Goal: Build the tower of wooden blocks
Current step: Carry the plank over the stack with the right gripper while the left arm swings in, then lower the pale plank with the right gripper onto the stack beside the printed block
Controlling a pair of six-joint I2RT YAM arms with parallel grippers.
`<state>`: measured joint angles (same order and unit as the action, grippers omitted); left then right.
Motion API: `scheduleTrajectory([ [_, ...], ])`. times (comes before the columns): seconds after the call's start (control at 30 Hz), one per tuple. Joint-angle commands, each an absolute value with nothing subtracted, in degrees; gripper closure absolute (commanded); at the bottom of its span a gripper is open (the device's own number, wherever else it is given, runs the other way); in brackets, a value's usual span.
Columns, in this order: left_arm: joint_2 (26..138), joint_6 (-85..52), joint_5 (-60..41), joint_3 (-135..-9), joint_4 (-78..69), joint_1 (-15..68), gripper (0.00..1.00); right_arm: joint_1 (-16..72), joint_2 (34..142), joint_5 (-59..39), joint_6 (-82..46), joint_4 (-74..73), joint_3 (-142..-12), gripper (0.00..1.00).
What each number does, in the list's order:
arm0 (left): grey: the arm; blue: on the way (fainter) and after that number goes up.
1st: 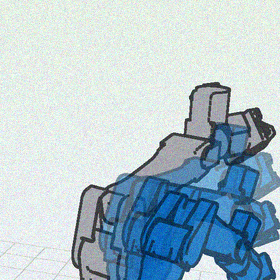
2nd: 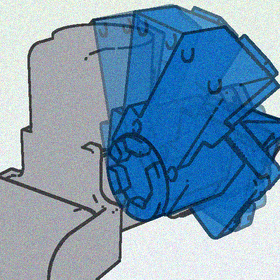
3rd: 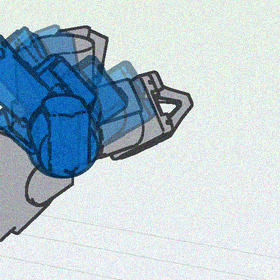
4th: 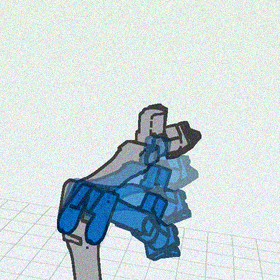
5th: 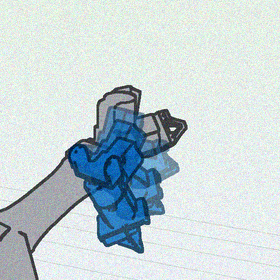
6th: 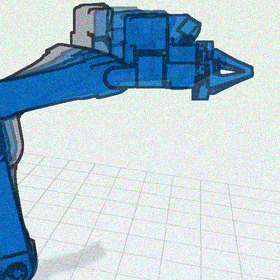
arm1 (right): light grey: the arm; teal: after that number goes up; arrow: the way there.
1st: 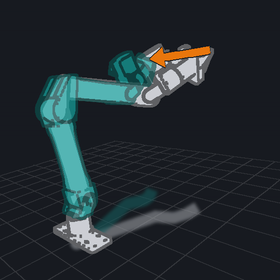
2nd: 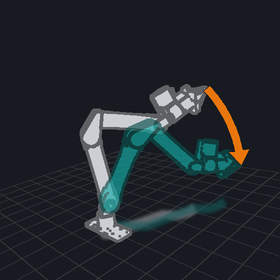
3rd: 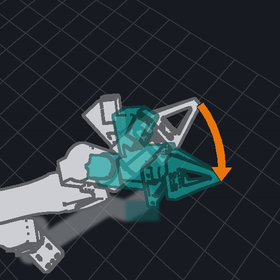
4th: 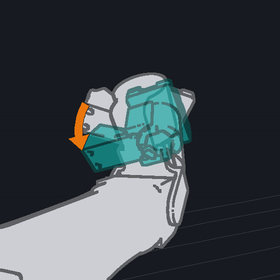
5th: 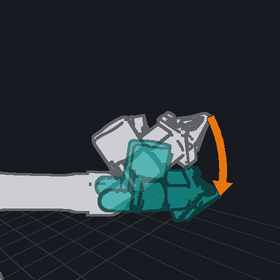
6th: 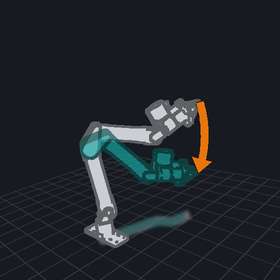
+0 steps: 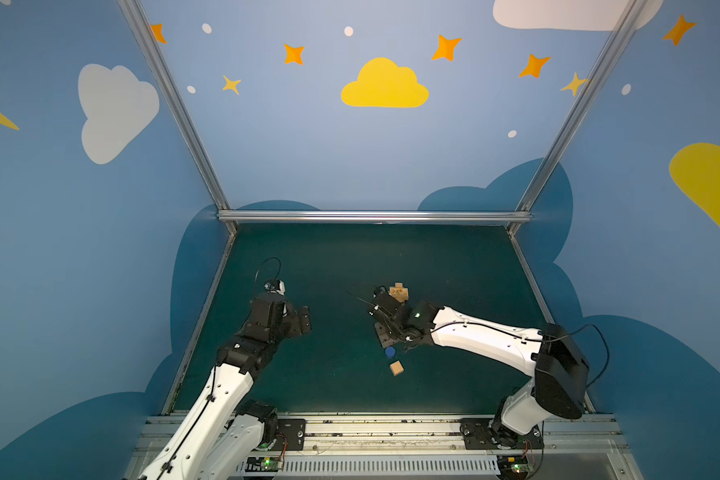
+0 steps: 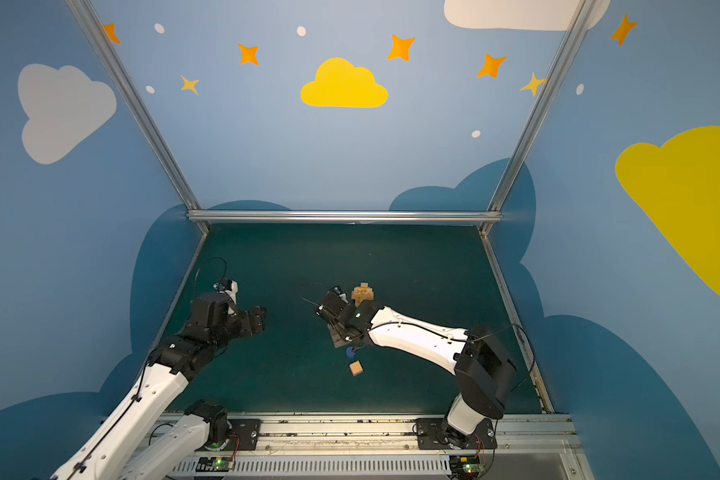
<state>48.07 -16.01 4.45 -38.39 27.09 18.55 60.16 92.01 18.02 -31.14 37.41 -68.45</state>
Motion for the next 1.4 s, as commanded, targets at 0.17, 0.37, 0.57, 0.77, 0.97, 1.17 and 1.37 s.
scheduleTrajectory([
  [0.17, 65.9, -25.5, -0.3, -45.1, 11.2, 33.2, 0.01, 55.8, 86.8, 19.3, -32.0, 38.0, -64.5, 1.00],
  [0.37, 79.1, -25.8, -8.0, -51.8, 6.3, 39.1, 0.02, 51.3, 82.6, 18.9, -32.6, 38.3, -61.0, 1.00],
  [0.57, 84.7, -25.4, -10.8, -54.4, 5.5, 40.2, 0.03, 48.8, 82.5, 17.0, -32.2, 37.6, -61.6, 1.00],
  [0.77, 85.8, -23.0, -10.2, -55.4, 7.1, 40.2, 0.02, 47.8, 86.4, 16.2, -31.5, 37.0, -65.2, 1.00],
  [0.97, 86.0, -22.1, -7.7, -55.8, 7.0, 40.2, 0.02, 46.2, 91.5, 14.8, -30.7, 36.6, -70.5, 1.00],
  [1.17, 86.3, -20.7, -6.6, -56.9, 8.2, 40.2, 0.02, 44.1, 96.7, 12.4, -30.6, 35.3, -75.4, 1.00],
  [1.37, 85.9, -18.9, -3.2, -56.5, 10.5, 40.2, 0.01, 42.4, 100.5, 11.6, -31.5, 35.2, -78.9, 1.00],
])
